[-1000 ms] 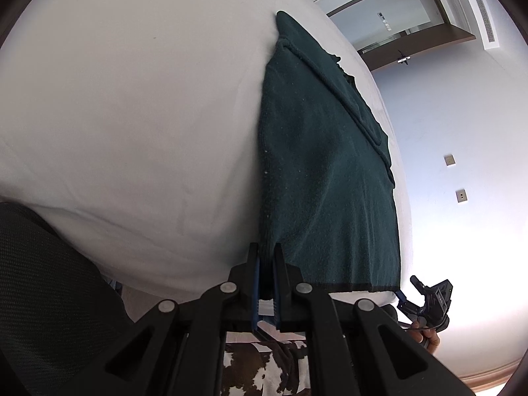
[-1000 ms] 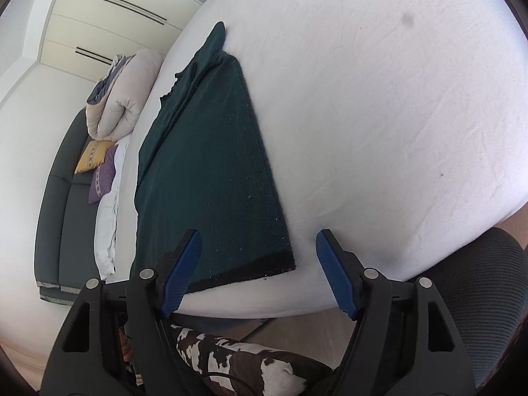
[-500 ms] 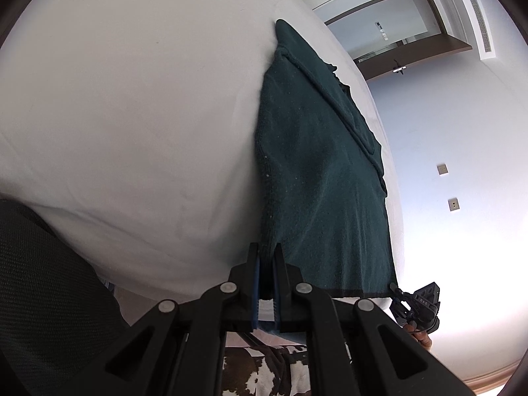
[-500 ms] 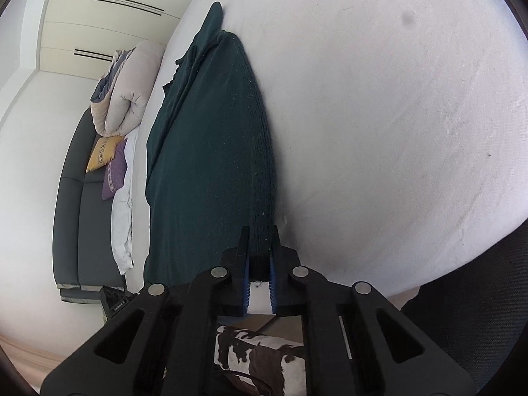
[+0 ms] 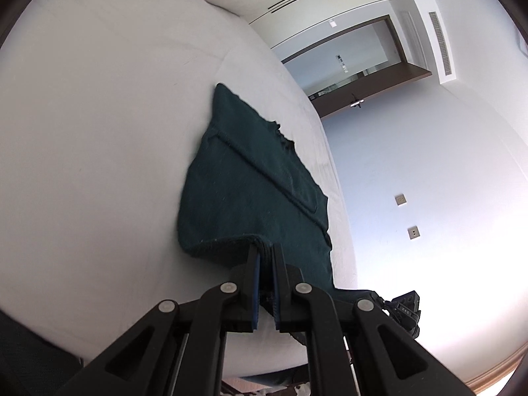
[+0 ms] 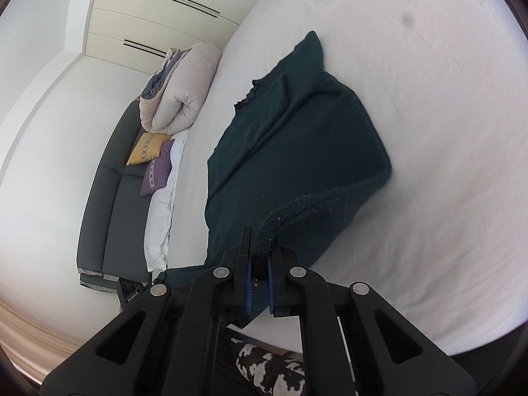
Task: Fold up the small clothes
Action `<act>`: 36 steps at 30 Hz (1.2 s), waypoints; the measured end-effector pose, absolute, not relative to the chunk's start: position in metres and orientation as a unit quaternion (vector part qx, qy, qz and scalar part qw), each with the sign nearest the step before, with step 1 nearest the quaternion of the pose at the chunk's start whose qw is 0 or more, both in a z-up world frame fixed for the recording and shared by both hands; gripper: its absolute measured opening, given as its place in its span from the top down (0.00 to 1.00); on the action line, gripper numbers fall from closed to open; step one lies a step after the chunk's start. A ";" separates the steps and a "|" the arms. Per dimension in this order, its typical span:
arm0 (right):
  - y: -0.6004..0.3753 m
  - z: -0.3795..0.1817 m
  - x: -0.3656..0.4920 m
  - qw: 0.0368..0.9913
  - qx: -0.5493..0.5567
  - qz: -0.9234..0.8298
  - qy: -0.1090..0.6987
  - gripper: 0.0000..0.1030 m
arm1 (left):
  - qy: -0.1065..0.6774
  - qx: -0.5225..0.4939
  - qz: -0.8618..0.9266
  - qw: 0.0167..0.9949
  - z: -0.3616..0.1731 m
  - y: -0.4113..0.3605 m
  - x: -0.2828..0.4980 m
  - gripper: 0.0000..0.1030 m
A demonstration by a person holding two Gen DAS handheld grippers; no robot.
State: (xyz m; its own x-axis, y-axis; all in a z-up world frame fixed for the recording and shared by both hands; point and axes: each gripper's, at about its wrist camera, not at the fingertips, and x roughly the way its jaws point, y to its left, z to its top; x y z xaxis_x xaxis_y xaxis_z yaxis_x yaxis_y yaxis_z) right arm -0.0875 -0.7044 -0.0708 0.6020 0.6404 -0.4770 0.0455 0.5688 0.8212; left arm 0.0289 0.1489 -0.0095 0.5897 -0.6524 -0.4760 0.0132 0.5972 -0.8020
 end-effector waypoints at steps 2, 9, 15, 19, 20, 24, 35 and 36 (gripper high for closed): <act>-0.705 -0.060 -0.062 0.794 0.421 0.184 0.398 0.94 | 0.392 -0.392 -0.209 0.805 0.001 0.148 0.049 0.94; -0.715 -0.052 0.035 0.805 0.421 0.149 0.390 0.94 | 0.379 -0.407 -0.201 0.806 0.010 0.143 0.142 0.94; -0.726 -0.056 0.121 0.817 0.410 0.115 0.389 0.94 | 0.382 -0.409 -0.179 0.810 0.002 0.143 0.228 0.94; -0.735 -0.060 0.174 0.823 0.413 0.095 0.379 0.94 | 0.388 -0.413 -0.164 0.808 -0.010 0.143 0.279 0.94; -0.737 -0.061 0.187 0.823 0.414 0.092 0.377 0.94 | 0.390 -0.410 -0.160 0.809 -0.014 0.142 0.290 0.94; -0.740 -0.076 0.238 0.823 0.410 0.068 0.387 0.94 | 0.403 -0.403 -0.146 0.809 -0.035 0.136 0.330 0.94; -0.757 -0.144 0.299 0.787 0.475 0.031 0.392 0.84 | 0.423 -0.385 -0.100 0.814 -0.075 0.135 0.365 0.42; -0.757 -0.140 0.298 0.796 0.465 0.030 0.387 0.78 | 0.425 -0.373 -0.097 0.819 -0.073 0.133 0.356 0.42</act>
